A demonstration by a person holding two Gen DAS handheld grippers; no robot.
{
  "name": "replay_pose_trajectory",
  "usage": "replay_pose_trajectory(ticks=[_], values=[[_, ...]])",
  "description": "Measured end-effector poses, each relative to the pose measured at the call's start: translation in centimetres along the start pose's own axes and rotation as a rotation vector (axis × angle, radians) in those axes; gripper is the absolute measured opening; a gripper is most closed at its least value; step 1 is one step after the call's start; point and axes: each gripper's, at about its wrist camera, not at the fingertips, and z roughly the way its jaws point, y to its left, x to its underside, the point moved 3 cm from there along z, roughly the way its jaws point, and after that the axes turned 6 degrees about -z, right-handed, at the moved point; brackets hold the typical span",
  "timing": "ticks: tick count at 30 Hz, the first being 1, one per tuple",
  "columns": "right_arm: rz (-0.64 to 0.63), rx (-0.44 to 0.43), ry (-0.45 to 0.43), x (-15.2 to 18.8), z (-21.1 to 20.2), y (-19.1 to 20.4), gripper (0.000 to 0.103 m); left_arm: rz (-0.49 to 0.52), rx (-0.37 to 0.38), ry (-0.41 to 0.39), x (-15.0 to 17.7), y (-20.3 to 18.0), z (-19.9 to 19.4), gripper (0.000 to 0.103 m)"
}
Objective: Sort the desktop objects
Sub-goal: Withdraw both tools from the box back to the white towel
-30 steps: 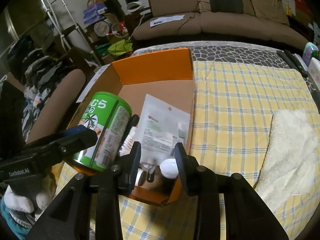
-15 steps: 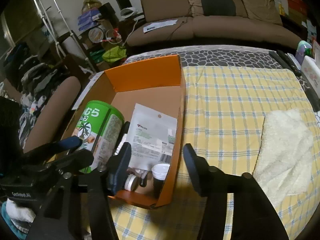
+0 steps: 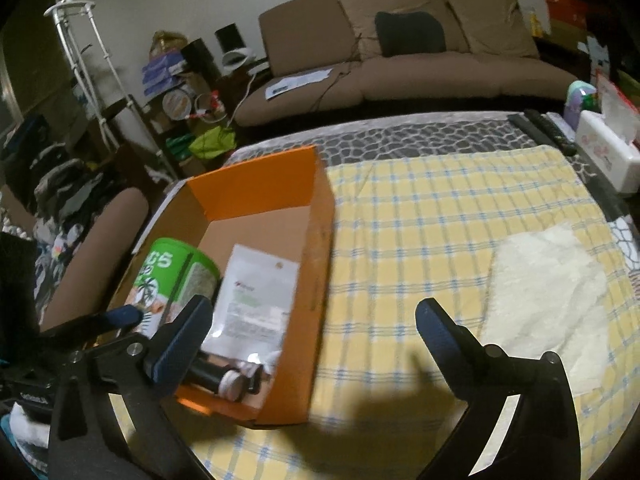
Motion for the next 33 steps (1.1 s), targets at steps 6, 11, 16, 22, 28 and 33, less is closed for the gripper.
replay_pose_trajectory(ticks=[6, 11, 16, 22, 28, 33], values=[[-0.002, 0.044, -0.005, 0.1, -1.7, -3.0, 0.103, 0.027, 0.012, -0.018, 0.3, -1.5, -0.5, 0.103], [0.020, 0.111, -0.004, 0.5, -3.6, -6.9, 0.103, 0.063, 0.037, -0.004, 0.9, -4.4, -0.1, 0.103], [0.094, 0.164, -0.006, 1.1, -5.8, -11.6, 0.103, 0.126, 0.076, 0.024, 2.2, -8.9, 0.7, 0.103], [0.171, 0.215, -0.004, 2.5, -8.1, -16.3, 0.103, 0.168, 0.118, 0.069, 3.7, -14.1, 2.9, 0.103], [0.194, 0.253, 0.022, 3.9, -9.2, -19.3, 0.103, 0.234, 0.134, 0.111, 5.9, -18.7, 5.5, 0.103], [0.225, 0.259, 0.047, 5.0, -9.1, -21.2, 0.103, 0.258, 0.097, 0.158, 7.7, -20.3, 9.2, 0.103]])
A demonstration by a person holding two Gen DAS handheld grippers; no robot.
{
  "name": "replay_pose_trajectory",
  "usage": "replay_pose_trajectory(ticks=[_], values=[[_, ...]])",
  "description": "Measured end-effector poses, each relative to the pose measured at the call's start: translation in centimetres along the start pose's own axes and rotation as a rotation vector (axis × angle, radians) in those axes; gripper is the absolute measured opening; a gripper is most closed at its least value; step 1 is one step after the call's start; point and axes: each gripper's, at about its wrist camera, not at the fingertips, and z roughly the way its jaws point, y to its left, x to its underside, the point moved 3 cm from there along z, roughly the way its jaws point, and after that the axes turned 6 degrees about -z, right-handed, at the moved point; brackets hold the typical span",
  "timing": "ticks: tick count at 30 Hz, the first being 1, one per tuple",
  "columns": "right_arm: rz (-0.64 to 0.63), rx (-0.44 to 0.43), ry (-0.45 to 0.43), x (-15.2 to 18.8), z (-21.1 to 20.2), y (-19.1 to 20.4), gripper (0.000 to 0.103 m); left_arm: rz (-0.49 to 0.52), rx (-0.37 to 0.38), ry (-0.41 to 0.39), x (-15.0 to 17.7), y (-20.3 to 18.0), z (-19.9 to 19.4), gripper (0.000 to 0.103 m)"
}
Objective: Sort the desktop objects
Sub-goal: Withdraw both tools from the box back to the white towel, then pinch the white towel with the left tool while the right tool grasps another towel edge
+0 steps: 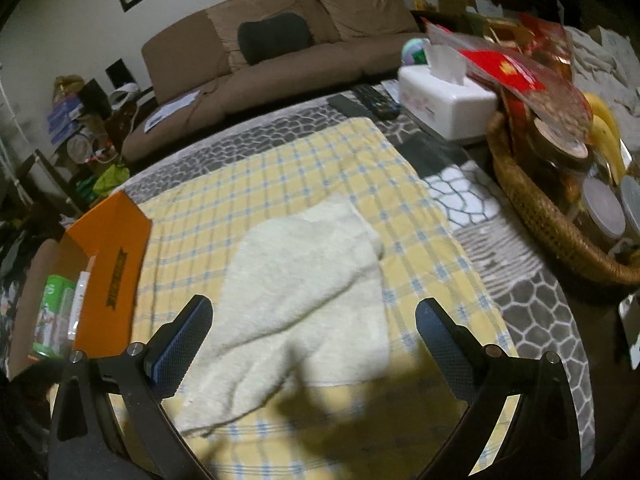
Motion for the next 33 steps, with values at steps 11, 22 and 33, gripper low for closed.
replay_pose_trajectory(ticks=[11, 22, 33], values=[[0.011, -0.002, 0.042, 0.8, 0.7, -1.0, 0.103, -0.029, -0.120, 0.117, 2.8, 0.8, 7.3, 0.088], [0.023, -0.089, 0.085, 1.3, 2.2, 0.6, 0.103, 0.008, -0.070, 0.112, 1.5, 0.0, 5.9, 0.018], [0.438, -0.634, 0.201, 3.6, 5.2, 1.9, 0.103, -0.002, 0.102, 0.009, -2.3, -2.0, -1.0, 0.018]])
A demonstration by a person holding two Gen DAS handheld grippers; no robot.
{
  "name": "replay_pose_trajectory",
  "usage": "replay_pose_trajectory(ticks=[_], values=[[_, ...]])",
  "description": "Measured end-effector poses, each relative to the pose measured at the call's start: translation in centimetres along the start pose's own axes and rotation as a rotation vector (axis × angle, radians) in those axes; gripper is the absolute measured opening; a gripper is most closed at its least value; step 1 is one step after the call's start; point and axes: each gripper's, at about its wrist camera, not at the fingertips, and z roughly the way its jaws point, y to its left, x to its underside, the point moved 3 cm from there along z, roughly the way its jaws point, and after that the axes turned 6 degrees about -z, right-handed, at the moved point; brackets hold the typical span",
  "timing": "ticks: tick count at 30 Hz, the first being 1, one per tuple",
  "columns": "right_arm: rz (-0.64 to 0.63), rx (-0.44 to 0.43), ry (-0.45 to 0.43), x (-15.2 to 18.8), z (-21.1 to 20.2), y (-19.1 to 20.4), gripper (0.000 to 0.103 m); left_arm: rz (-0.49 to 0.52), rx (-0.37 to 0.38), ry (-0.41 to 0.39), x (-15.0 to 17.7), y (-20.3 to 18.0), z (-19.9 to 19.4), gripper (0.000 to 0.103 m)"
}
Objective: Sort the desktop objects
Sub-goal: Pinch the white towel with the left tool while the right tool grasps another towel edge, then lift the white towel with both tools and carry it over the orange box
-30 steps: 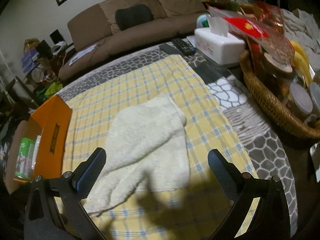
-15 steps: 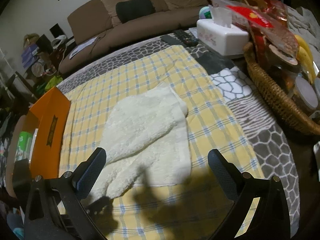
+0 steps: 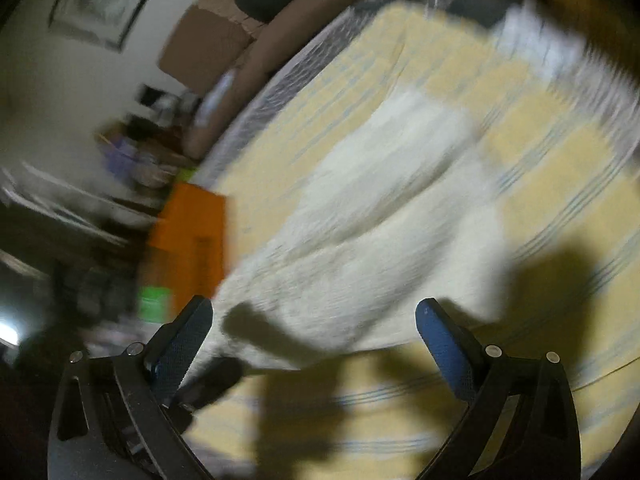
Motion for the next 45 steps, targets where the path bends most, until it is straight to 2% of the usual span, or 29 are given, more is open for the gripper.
replay_pose_trajectory(ticks=[3, 8, 13, 16, 18, 19, 21, 23, 26, 30, 34, 39, 45], values=[[0.062, -0.117, 0.008, 0.2, 1.1, 0.7, 0.103, 0.015, 0.029, 0.012, 0.5, -0.6, -0.8, 0.018], [0.020, -0.188, -0.010, -0.2, 2.1, 3.8, 0.103, 0.020, 0.027, 0.011, 0.8, 0.0, -1.9, 0.018], [-0.068, -0.229, -0.035, -0.5, 2.9, 8.2, 0.100, 0.021, -0.003, -0.034, -0.3, 1.5, -4.7, 0.018], [-0.101, -0.263, -0.059, -0.6, 3.1, 10.5, 0.078, 0.031, -0.026, -0.069, -1.2, 2.4, -6.8, 0.018], [-0.121, -0.272, -0.064, -0.6, 3.7, 11.6, 0.056, 0.031, -0.039, -0.089, -1.5, 3.2, -8.1, 0.018], [-0.128, -0.276, -0.067, -0.5, 4.1, 12.1, 0.051, 0.028, -0.044, -0.099, -1.8, 3.7, -8.9, 0.018], [-0.150, -0.283, -0.077, -0.4, 4.8, 13.4, 0.033, 0.021, -0.048, -0.114, -2.0, 4.3, -9.9, 0.018], [-0.178, -0.272, -0.089, -0.2, 5.3, 14.6, 0.019, 0.012, -0.054, -0.131, -2.2, 5.1, -11.0, 0.018], [-0.227, -0.260, -0.121, 0.0, 5.9, 16.9, 0.019, -0.007, -0.058, -0.158, -2.6, 6.5, -12.7, 0.018], [-0.415, -0.166, -0.179, 0.7, 6.5, 22.0, 0.019, -0.025, -0.072, -0.197, -3.2, 8.6, -14.9, 0.018], [-0.557, -0.135, -0.197, 2.1, 7.8, 26.1, 0.019, -0.067, -0.104, -0.226, -3.8, 12.1, -16.7, 0.018], [-0.646, -0.151, -0.182, 3.5, 10.7, 29.0, 0.019, -0.124, -0.112, -0.252, -4.5, 16.1, -17.4, 0.018], [-0.747, -0.034, -0.127, 3.9, 15.5, 30.0, 0.019, -0.182, -0.159, -0.252, -5.3, 21.6, -16.5, 0.018]])
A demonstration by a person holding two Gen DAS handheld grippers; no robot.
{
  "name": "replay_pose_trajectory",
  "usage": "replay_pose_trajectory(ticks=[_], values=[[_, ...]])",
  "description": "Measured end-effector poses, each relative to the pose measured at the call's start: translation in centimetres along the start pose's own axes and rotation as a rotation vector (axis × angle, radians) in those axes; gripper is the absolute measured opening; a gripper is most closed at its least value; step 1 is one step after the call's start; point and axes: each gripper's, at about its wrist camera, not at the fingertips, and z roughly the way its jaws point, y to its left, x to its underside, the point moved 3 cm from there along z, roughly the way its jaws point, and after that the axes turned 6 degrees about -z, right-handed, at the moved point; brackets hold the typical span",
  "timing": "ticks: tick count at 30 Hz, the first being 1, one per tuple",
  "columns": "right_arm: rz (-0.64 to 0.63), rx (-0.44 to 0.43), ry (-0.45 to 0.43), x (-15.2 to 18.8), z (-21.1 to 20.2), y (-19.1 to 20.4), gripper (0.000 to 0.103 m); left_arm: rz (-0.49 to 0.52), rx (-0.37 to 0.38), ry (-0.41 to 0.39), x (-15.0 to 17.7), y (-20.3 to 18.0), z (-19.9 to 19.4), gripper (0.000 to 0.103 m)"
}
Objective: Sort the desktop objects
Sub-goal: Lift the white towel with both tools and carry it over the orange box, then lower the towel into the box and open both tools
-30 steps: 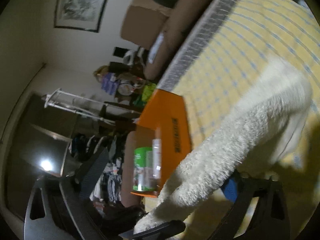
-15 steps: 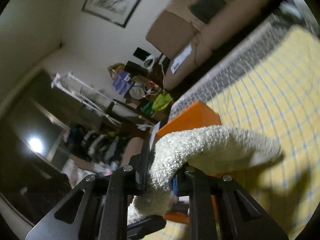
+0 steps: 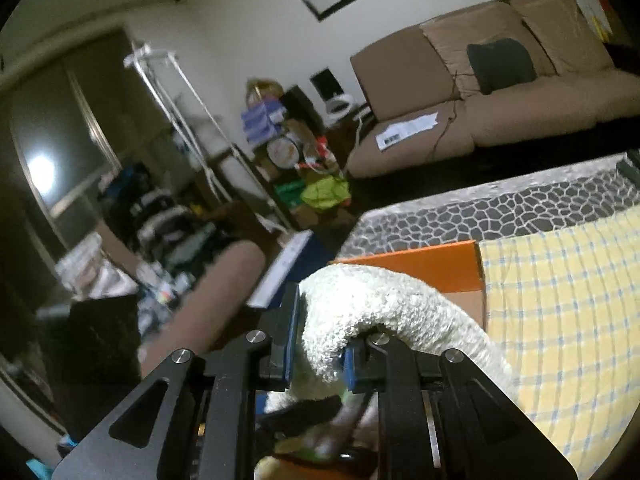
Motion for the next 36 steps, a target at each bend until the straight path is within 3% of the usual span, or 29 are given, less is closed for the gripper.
replay_pose_trajectory(ticks=[11, 21, 27, 30, 33, 36], values=[[-0.109, 0.058, 0.090, -0.4, 5.5, -1.6, 0.019, -0.028, -0.056, 0.022, -3.0, 3.9, 3.6, 0.018], [-0.091, 0.150, 0.213, 1.6, 8.7, -3.9, 0.019, -0.057, -0.114, 0.075, -1.9, 5.0, 4.9, 0.023], [-0.071, 0.193, 0.252, 2.5, 8.8, -4.9, 0.023, -0.051, -0.118, 0.078, -1.2, 4.8, 4.9, 0.040], [-0.044, 0.214, 0.265, 2.7, 8.8, -5.9, 0.030, -0.074, -0.114, 0.077, -1.1, 5.0, 4.8, 0.065], [-0.023, 0.238, 0.298, 3.1, 8.9, -6.9, 0.049, -0.086, -0.107, 0.078, -1.0, 5.1, 4.5, 0.067], [-0.020, 0.258, 0.313, 3.3, 8.7, -7.4, 0.055, -0.093, -0.102, 0.074, -1.1, 5.1, 4.2, 0.069]])
